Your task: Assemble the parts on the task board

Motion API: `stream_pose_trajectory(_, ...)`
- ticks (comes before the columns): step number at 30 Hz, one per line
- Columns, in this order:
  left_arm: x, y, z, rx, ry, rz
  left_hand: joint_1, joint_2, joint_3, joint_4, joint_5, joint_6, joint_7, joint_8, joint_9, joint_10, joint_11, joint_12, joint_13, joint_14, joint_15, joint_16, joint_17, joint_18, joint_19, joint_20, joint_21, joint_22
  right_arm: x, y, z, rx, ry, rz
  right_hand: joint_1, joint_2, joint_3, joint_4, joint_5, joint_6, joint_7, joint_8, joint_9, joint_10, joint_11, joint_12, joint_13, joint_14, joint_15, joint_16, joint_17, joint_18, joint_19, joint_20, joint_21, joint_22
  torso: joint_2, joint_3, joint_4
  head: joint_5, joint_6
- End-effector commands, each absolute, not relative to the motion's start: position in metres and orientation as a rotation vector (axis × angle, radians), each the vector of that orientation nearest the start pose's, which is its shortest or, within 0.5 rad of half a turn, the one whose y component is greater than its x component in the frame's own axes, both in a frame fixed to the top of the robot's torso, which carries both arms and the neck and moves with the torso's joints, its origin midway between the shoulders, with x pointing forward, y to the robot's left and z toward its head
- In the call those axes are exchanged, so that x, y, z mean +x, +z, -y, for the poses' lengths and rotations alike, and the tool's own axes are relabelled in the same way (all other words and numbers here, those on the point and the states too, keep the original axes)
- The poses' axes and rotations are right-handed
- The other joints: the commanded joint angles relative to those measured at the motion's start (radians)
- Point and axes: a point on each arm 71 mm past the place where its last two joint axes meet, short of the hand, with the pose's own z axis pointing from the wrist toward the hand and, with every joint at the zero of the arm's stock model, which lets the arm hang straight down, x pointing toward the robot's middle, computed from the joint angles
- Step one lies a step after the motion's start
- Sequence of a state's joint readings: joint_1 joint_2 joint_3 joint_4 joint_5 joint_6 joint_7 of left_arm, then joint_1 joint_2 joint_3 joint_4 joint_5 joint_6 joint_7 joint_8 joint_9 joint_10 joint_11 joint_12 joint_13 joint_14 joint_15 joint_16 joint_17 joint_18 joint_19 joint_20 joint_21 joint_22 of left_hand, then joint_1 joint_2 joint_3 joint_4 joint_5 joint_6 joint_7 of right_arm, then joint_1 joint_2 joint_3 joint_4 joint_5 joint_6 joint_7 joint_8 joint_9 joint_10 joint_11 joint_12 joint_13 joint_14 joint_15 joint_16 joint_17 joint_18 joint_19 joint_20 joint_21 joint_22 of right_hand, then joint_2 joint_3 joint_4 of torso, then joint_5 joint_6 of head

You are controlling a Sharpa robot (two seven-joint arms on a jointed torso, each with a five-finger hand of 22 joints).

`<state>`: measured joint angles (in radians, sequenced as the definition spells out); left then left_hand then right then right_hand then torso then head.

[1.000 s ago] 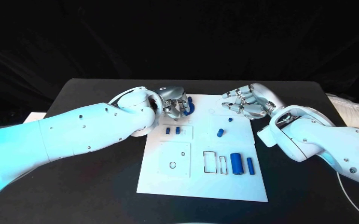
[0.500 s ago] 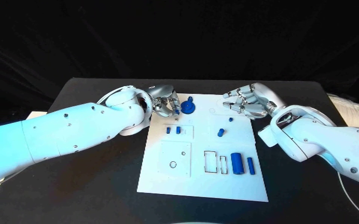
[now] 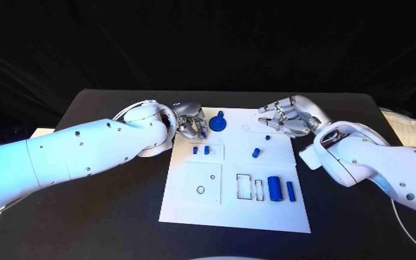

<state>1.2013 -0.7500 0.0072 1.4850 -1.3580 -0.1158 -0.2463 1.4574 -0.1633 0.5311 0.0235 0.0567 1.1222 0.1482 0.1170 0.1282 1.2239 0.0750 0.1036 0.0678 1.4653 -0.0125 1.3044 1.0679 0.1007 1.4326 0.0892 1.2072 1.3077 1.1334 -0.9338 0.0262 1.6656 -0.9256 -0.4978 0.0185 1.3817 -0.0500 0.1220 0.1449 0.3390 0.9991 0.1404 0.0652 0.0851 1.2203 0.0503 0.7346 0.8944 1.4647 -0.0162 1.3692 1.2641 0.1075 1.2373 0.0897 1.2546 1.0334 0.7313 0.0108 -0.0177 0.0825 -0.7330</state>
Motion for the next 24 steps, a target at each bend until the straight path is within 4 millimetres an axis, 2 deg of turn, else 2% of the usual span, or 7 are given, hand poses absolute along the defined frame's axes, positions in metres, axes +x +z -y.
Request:
stream_pose_trajectory(1,0.4968,-0.1883,-0.167,0.086,-0.604,-1.916,-0.011,0.002,0.003,0.0,-0.001,0.006,-0.001,-0.004,-0.001,0.005,0.001,-0.004,0.001,0.02,0.004,0.006,-0.001,-0.019,0.003,0.005,0.004,0.021,0.459,-0.1724,0.2102,0.387,1.006,-1.58,0.003,-0.008,0.005,-0.001,0.003,0.001,0.003,0.003,0.0,-0.001,-0.001,-0.004,-0.001,0.04,-0.007,-0.003,-0.001,0.006,-0.004,-0.002,-0.005,-0.001,0.0,0.0003,-0.0003,0.001,0.0)
stream_pose_trajectory(24,0.4985,-0.1947,-0.16,0.113,-0.583,-1.929,-0.015,0.001,0.003,-0.003,-0.001,0.011,-0.003,-0.004,-0.002,0.013,-0.001,-0.005,0.003,0.02,0.003,0.007,-0.002,-0.019,0.003,0.004,0.004,0.022,0.4587,-0.1727,0.2103,0.393,1.011,-1.582,0.003,-0.008,0.005,-0.001,0.003,0.001,0.003,0.003,0.0,-0.001,-0.001,-0.004,-0.001,0.04,-0.007,-0.003,-0.001,0.006,-0.004,-0.002,-0.005,-0.001,0.0,0.0004,0.0003,0.001,-0.002)
